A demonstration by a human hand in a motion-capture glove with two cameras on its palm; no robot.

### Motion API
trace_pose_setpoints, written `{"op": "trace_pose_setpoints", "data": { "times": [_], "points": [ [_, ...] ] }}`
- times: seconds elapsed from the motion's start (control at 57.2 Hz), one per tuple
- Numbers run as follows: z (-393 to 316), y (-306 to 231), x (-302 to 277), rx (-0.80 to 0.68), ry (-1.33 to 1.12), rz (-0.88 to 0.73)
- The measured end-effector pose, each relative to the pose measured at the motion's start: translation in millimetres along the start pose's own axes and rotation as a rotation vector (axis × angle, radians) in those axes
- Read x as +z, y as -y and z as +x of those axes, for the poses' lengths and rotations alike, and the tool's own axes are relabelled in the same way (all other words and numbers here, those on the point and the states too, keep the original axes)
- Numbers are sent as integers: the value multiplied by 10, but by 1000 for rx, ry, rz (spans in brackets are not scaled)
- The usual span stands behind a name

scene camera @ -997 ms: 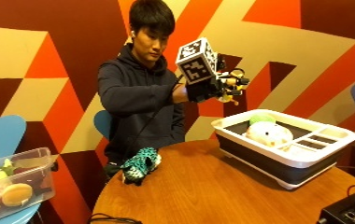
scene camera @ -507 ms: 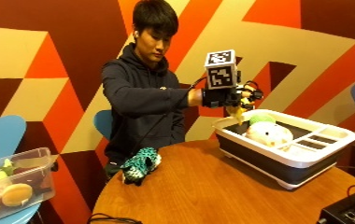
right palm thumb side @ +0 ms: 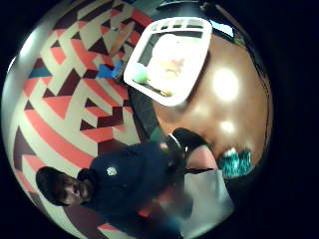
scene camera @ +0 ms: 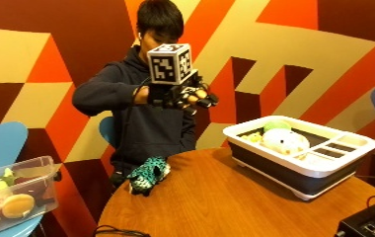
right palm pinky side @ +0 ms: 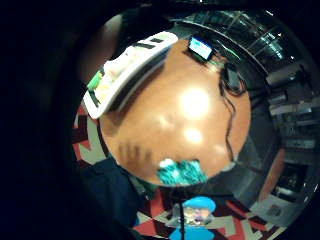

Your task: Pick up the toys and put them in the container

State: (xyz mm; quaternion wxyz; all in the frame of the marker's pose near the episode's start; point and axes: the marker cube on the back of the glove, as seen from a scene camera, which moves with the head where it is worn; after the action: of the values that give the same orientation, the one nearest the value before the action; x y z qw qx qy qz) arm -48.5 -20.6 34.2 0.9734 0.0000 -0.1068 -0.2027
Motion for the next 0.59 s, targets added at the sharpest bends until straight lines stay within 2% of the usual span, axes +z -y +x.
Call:
{"op": "trace_pose_setpoints", "data": {
  "times": [0.245,0.455,0.595],
  "points": [
    [683,-788,575,116,-41,-230],
    [1051,-931,1295,181,-77,-349],
    [1010,-1064,1648,152,-35,-368]
  ]
}}
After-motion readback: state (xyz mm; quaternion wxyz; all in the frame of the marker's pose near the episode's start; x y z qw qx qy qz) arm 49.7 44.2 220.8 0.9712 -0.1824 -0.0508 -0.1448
